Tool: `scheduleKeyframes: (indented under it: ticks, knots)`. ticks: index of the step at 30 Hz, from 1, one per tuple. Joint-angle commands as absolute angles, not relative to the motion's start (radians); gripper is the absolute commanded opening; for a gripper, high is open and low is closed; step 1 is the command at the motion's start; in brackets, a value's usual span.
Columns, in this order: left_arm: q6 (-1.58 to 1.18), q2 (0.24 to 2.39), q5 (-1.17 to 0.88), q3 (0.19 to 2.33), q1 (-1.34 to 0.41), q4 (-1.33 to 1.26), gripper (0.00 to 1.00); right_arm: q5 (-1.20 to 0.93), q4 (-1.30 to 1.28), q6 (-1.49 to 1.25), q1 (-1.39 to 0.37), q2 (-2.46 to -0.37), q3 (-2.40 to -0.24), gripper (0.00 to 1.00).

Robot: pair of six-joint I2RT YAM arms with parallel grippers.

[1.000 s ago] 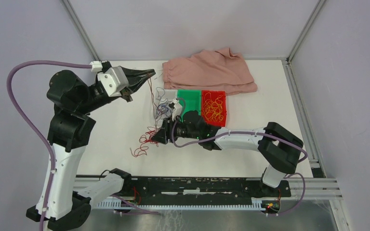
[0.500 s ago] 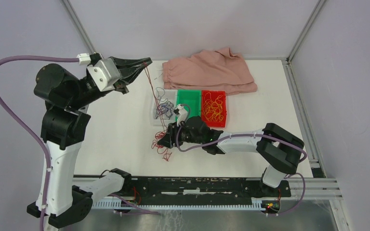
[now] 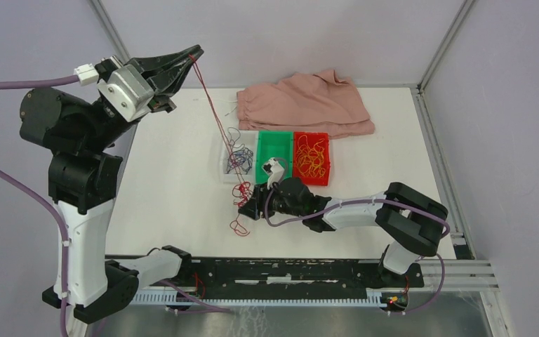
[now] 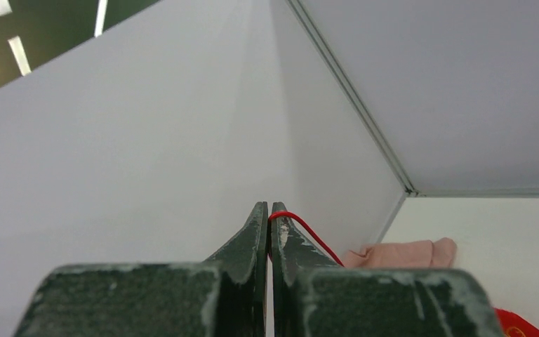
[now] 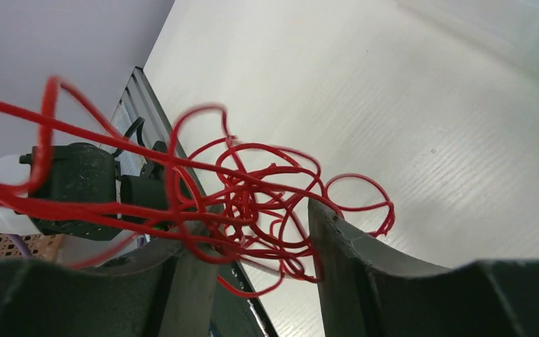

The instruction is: Untangle the cables

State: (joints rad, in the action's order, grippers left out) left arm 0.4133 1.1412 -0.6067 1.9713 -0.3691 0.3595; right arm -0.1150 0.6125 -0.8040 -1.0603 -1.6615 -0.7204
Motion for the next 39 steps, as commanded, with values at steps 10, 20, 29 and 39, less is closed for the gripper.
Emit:
scheduleKeyframes:
  ticks: [10, 20, 29, 39]
  knots:
    - [0.58, 1.178, -0.268, 2.08, -0.374, -0.315, 0.03, -0.004, 0.519, -0.83, -1.063, -1.643, -0.614, 0.54]
    - [0.425, 1.11, -0.475, 1.973, -0.374, -0.116, 0.03, -0.013, 0.315, -0.729, -1.063, -1.436, -0.705, 0.79]
    - [0.41, 1.042, -0.673, 1.829, -0.374, 0.1, 0.03, -0.038, -0.021, -0.553, -1.063, -1.216, -0.962, 0.99]
    - [0.385, 1.014, -0.776, 1.775, -0.374, 0.235, 0.03, -0.107, -0.102, -0.507, -1.051, -1.209, -1.199, 0.98]
